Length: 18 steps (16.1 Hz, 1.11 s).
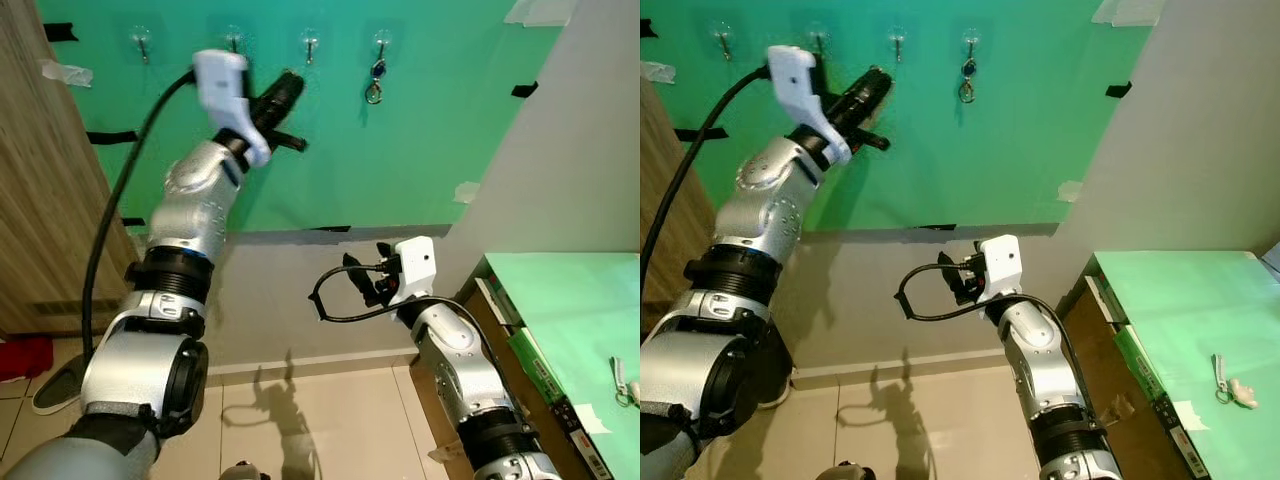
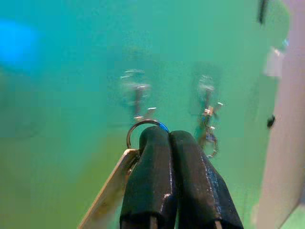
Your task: Hang keys on a hook
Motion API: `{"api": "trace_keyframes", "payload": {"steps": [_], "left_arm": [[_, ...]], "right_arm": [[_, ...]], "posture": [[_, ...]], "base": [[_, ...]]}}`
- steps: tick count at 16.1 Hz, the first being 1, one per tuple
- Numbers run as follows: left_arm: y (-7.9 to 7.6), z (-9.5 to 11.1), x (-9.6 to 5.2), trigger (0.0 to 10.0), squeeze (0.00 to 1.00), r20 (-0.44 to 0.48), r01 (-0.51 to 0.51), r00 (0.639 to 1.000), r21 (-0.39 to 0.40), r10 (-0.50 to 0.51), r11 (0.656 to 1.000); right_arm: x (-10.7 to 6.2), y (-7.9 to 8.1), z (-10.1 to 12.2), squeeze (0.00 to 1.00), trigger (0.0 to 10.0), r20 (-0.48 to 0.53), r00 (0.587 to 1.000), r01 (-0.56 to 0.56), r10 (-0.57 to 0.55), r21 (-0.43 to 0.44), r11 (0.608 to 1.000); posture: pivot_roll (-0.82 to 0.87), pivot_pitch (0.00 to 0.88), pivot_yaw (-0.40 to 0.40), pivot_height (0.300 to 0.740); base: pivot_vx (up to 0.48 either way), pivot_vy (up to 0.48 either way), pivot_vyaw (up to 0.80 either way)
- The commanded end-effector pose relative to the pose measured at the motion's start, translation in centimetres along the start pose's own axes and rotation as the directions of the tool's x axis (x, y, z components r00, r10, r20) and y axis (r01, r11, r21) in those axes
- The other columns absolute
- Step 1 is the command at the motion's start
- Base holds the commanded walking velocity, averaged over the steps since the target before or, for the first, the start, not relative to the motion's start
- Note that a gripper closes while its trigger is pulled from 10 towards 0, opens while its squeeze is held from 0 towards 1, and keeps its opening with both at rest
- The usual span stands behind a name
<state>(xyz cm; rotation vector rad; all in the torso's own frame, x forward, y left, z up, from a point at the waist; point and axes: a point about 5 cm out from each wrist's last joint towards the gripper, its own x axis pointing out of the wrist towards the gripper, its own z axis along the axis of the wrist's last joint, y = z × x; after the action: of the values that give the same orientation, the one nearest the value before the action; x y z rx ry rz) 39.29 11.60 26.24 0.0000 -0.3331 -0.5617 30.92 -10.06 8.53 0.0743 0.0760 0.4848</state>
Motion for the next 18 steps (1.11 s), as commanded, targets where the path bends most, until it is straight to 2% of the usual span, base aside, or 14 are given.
{"api": "trace_keyframes", "payload": {"steps": [1, 4, 7, 10, 12, 18], "left_arm": [[-1.1, 0.8, 0.7, 10.0, 0.00, 0.006, 0.041, 0.999, 0.145, -0.043, 0.989], [-1.9, 0.9, 1.1, 10.0, 0.00, 0.026, 0.030, 0.999, 0.356, -0.042, 0.934], [-1.8, 1.4, 1.2, 10.0, 0.00, 0.032, 0.002, 0.999, 0.481, -0.020, 0.877], [-1.7, 1.0, 1.3, 10.0, 0.00, 0.011, -0.003, 1.000, 0.523, -0.004, 0.852], [-1.3, 0.6, 1.5, 10.0, 0.00, -0.018, -0.008, 1.000, 0.531, 0.021, 0.848], [-0.5, 1.4, 2.5, 10.0, 0.00, -0.044, -0.029, 0.997, 0.588, 0.068, 0.808]], "right_arm": [[-0.3, -0.3, 0.2, 0.00, 10.0, 0.011, 1.000, 0.009, -0.009, -0.019, 1.000], [-0.3, -0.2, 0.1, 0.00, 10.0, 0.008, 1.000, 0.003, -0.002, -0.025, 1.000], [-0.3, 0.0, 0.0, 0.00, 10.0, 0.005, 1.000, -0.003, 0.003, -0.026, 1.000], [-0.4, 0.1, -0.1, 0.00, 10.0, 0.002, 1.000, -0.008, 0.008, -0.025, 1.000], [-0.4, 0.2, -0.1, 0.00, 10.0, 0.002, 1.000, -0.011, 0.011, -0.025, 1.000], [-0.5, 0.2, -0.2, 0.00, 10.0, 0.000, 1.000, -0.013, 0.013, -0.024, 1.000]], "posture": [[0.08, 0.000, -0.063, 0.740], [0.08, 0.000, -0.063, 0.740], [0.08, 0.000, -0.061, 0.740], [0.08, 0.000, -0.059, 0.740], [0.07, 0.000, -0.057, 0.740], [0.06, 0.000, -0.051, 0.740]], "base": [[0.000, 0.000, 0.00], [0.000, 0.000, 0.00], [0.000, 0.000, 0.00], [0.000, 0.000, 0.00], [0.000, 0.000, 0.00], [0.000, 0.000, 0.00]]}}
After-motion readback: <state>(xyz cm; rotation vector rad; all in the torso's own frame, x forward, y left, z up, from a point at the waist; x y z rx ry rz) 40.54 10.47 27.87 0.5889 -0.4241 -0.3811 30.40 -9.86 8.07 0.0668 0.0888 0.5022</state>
